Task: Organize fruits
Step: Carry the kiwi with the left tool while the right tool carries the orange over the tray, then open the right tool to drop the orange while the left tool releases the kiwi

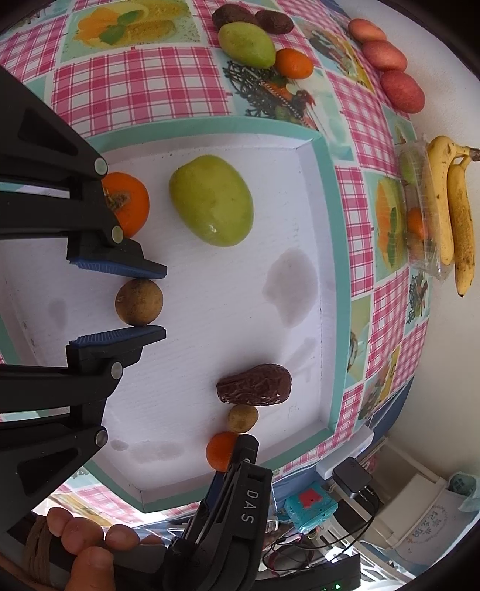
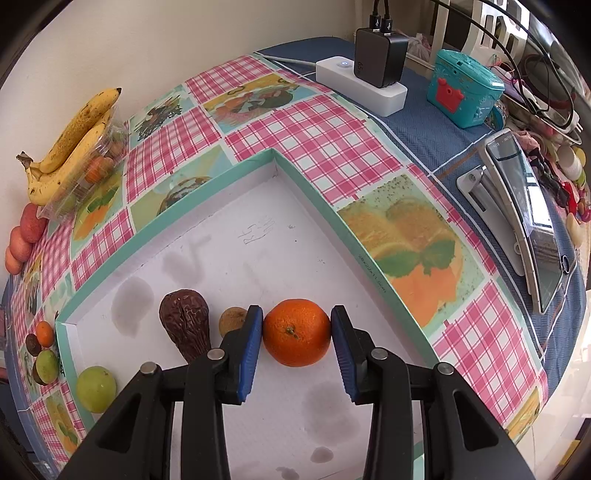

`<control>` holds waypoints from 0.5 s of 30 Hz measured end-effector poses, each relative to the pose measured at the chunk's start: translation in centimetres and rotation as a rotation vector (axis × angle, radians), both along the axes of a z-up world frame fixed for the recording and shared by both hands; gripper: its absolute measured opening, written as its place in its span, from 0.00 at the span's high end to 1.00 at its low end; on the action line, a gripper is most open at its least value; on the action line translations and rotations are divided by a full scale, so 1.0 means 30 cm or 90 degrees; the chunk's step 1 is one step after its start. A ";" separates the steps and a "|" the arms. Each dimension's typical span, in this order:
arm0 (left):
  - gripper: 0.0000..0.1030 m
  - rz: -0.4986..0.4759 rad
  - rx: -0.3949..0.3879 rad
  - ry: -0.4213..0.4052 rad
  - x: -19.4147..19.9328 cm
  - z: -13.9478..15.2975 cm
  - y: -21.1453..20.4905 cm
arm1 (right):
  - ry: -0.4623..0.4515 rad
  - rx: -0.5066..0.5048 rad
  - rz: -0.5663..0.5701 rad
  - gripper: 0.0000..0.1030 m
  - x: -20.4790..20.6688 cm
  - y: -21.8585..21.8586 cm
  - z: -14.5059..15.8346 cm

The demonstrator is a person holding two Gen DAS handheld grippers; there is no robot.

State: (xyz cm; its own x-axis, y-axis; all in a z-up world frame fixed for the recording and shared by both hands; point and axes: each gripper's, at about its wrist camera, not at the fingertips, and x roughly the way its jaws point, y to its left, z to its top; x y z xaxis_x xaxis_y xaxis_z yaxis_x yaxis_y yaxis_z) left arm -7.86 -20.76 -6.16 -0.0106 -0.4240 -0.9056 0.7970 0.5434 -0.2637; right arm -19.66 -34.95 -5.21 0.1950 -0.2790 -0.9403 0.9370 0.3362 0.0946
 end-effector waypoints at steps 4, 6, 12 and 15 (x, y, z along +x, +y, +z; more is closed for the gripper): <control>0.73 -0.001 0.002 -0.001 0.000 -0.001 0.004 | 0.000 0.003 -0.001 0.61 -0.002 -0.004 0.000; 0.73 -0.002 0.004 -0.003 -0.001 -0.002 -0.003 | 0.002 0.005 -0.001 0.61 -0.001 -0.005 -0.001; 0.72 -0.006 0.009 -0.001 -0.005 0.000 -0.011 | 0.010 0.000 -0.009 0.51 -0.015 -0.006 0.015; 0.71 -0.009 0.004 -0.003 -0.007 0.013 -0.008 | 0.007 -0.015 -0.010 0.49 -0.021 -0.003 0.043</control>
